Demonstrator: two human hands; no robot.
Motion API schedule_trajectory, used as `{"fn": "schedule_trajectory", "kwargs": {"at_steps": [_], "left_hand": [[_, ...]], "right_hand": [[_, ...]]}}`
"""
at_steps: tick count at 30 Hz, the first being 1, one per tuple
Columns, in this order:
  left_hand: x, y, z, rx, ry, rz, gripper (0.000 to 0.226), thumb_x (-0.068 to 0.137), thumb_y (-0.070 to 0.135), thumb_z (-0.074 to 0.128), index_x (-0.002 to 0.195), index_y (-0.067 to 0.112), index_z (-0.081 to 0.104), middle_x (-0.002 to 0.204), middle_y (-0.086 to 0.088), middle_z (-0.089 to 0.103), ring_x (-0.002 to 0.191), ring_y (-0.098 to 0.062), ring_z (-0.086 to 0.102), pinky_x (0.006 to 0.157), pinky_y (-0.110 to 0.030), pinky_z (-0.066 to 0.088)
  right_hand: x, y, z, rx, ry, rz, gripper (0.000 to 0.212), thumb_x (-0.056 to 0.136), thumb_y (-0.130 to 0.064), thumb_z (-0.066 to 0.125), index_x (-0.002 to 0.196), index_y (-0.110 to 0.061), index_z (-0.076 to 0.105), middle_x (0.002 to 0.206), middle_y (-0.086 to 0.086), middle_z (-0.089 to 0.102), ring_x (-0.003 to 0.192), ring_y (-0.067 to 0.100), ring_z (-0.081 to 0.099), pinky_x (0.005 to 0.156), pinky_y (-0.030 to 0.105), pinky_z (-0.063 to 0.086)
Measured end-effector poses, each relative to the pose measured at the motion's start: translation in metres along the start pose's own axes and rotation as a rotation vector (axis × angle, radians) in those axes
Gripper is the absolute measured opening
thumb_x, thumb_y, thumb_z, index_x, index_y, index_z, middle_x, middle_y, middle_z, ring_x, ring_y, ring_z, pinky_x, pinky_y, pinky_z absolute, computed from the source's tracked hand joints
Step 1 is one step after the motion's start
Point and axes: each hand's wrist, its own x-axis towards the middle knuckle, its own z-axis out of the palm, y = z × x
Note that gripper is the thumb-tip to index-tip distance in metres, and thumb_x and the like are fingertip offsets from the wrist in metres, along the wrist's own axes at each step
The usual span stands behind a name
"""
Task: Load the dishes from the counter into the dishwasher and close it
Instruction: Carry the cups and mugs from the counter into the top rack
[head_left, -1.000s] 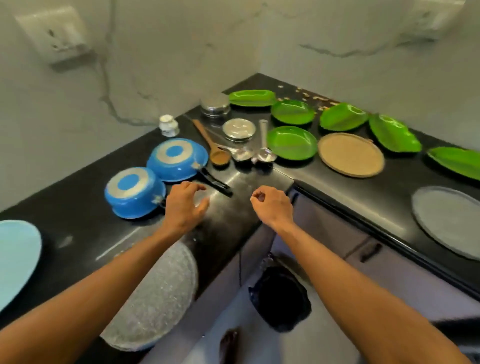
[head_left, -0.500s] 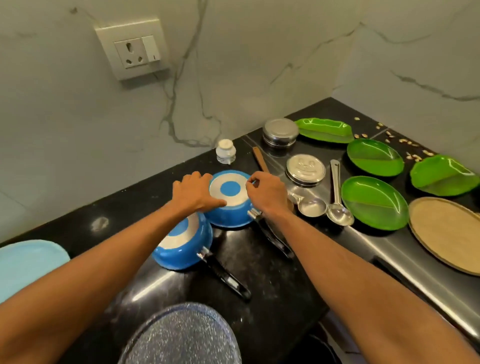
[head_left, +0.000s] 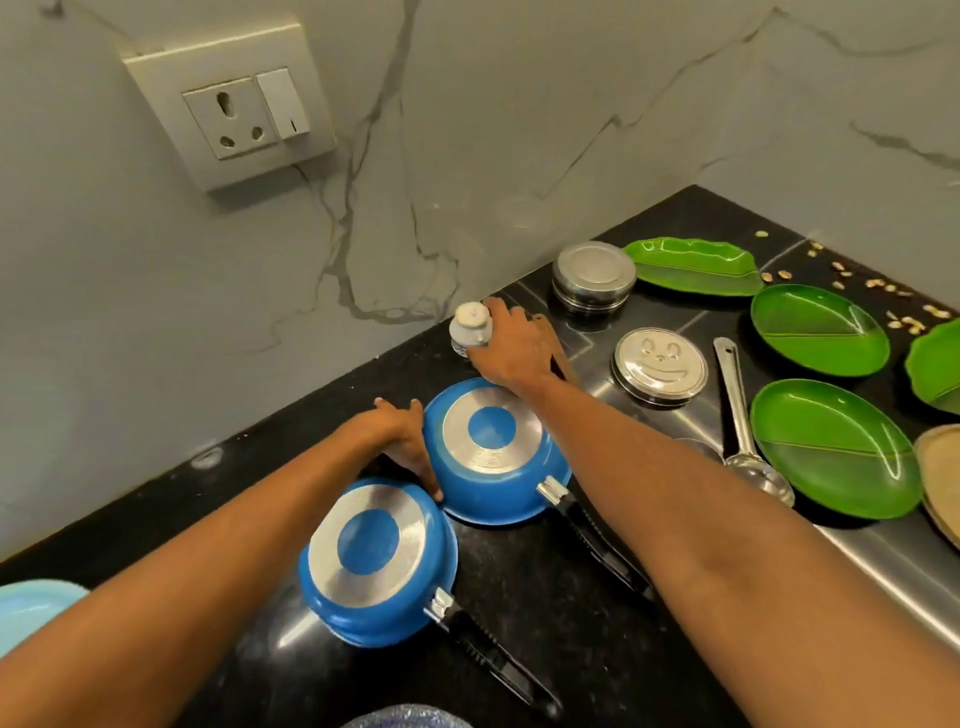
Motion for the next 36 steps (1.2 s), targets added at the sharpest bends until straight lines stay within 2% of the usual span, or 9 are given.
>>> {"fn": "schedule_trajectory", "kwargs": {"at_steps": [7,11,18,20,23,25,27,32,36], "left_hand": [[0.005,0.012,0.012,-0.086,0.036,-0.05,0.15,0.06,0.044,0.091,0.15,0.024,-0.027,0.157,-0.019,-0.029,0.143,-0.056,-0.007,0.115,-0.065,0.018],[0.003,0.015,0.011,-0.101,0.053,-0.039,0.145,0.065,0.04,0.09,0.151,0.022,-0.025,0.157,-0.022,-0.028,0.143,-0.056,-0.004,0.115,-0.064,0.014],[0.001,0.017,0.01,-0.098,0.063,-0.05,0.145,0.063,0.039,0.091,0.152,0.022,-0.023,0.158,-0.021,-0.025,0.145,-0.053,-0.002,0.117,-0.062,0.015],[-0.003,0.012,0.006,-0.136,0.055,-0.023,0.145,0.059,0.036,0.093,0.155,0.026,-0.015,0.161,-0.019,-0.019,0.147,-0.048,0.005,0.116,-0.061,0.022],[-0.018,-0.004,-0.001,-0.337,0.03,0.056,0.117,0.056,0.032,0.094,0.152,0.029,0.027,0.159,-0.013,0.024,0.138,-0.039,0.036,0.104,-0.062,0.04],[-0.032,-0.011,0.001,-0.452,0.132,0.081,0.1,0.067,0.033,0.089,0.15,0.026,0.034,0.156,-0.008,0.032,0.136,-0.034,0.039,0.105,-0.058,0.041],[-0.037,-0.015,0.004,-0.488,0.368,0.107,0.085,0.078,0.035,0.081,0.149,0.019,0.038,0.154,-0.01,0.038,0.137,-0.03,0.041,0.11,-0.049,0.039],[-0.064,0.027,0.022,-0.522,0.76,0.281,0.025,0.086,0.029,0.07,0.11,0.022,0.068,0.107,-0.005,0.072,0.092,-0.018,0.065,0.077,-0.033,0.05],[-0.096,0.115,0.055,-0.551,0.917,0.554,0.008,0.082,0.028,0.065,0.087,0.026,0.07,0.083,0.005,0.072,0.076,-0.015,0.068,0.075,-0.033,0.054]], "right_hand": [[0.033,-0.012,0.029,-0.008,-0.053,0.048,0.08,0.085,-0.037,0.073,0.15,-0.03,0.026,0.14,0.013,0.043,0.126,0.04,0.049,0.096,0.05,0.045],[0.036,-0.011,0.033,-0.01,-0.021,0.03,0.074,0.083,-0.035,0.076,0.144,-0.028,0.033,0.135,0.012,0.048,0.122,0.038,0.052,0.093,0.05,0.047],[0.016,-0.01,0.008,0.076,0.117,0.011,0.068,0.078,-0.048,0.077,0.132,-0.026,0.043,0.126,0.008,0.056,0.115,0.032,0.057,0.091,0.044,0.047],[0.0,-0.004,-0.007,0.078,0.139,-0.016,0.065,0.077,-0.049,0.077,0.129,-0.026,0.045,0.123,0.008,0.058,0.112,0.031,0.058,0.09,0.043,0.048],[-0.031,0.012,-0.03,0.081,0.191,-0.059,0.066,0.073,-0.052,0.078,0.126,-0.027,0.047,0.118,0.005,0.06,0.106,0.028,0.06,0.084,0.044,0.054],[-0.055,0.024,-0.045,0.065,0.206,-0.073,0.067,0.071,-0.053,0.078,0.126,-0.03,0.047,0.116,0.003,0.061,0.104,0.026,0.061,0.082,0.045,0.055],[-0.077,0.036,-0.059,0.053,0.215,-0.071,0.068,0.07,-0.053,0.078,0.127,-0.033,0.047,0.117,0.001,0.061,0.104,0.026,0.061,0.083,0.044,0.054],[-0.151,0.082,-0.092,0.014,0.283,0.008,0.069,0.07,-0.052,0.075,0.131,-0.032,0.048,0.117,0.003,0.063,0.105,0.029,0.062,0.078,0.036,0.047],[-0.239,0.136,-0.107,0.061,0.373,0.14,0.065,0.069,-0.052,0.076,0.127,-0.033,0.052,0.117,0.003,0.064,0.105,0.032,0.063,0.078,0.038,0.05]]}}
